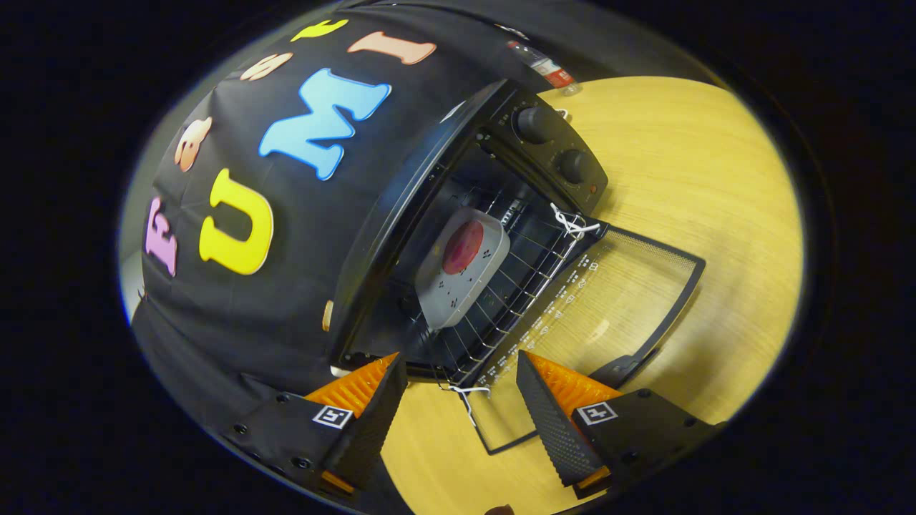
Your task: Open the toaster oven, put the food inside, and close the toaster oven door.
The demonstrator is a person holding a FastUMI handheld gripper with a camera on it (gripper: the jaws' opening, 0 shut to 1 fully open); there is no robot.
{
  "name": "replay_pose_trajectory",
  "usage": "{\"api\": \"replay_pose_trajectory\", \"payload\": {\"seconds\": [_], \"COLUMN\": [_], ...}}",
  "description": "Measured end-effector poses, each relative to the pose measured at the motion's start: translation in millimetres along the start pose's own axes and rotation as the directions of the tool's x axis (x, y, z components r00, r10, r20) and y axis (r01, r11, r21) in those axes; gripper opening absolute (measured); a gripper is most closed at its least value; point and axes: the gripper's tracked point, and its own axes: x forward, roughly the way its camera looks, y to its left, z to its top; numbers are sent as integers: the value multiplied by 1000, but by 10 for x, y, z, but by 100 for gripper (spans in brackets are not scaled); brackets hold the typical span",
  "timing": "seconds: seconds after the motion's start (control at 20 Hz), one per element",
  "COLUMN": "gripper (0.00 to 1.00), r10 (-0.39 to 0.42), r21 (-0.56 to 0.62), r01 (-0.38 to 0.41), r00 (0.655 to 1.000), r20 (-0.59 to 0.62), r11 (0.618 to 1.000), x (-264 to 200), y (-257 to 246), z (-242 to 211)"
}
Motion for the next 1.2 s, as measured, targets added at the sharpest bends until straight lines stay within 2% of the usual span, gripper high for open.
{"api": "replay_pose_trajectory", "payload": {"seconds": [0.15,0.25,0.5,0.7,1.0,1.2], "gripper": [98,97,98,98,98,98], "r10": [-8,-22,-98,-158,-290,-344], "r21": [-166,-272,-530,-631,-774,-807], "r01": [3,4,6,10,58,74], "r00": [1000,998,985,971,942,924], "r20": [-30,-63,-145,-179,-166,-165], "r11": [986,962,848,776,631,585], "x": [-183,-236,-348,-390,-312,-222], "y": [-135,-238,-536,-756,-1102,-1222], "z": [-90,-163,-387,-530,-548,-572]}}
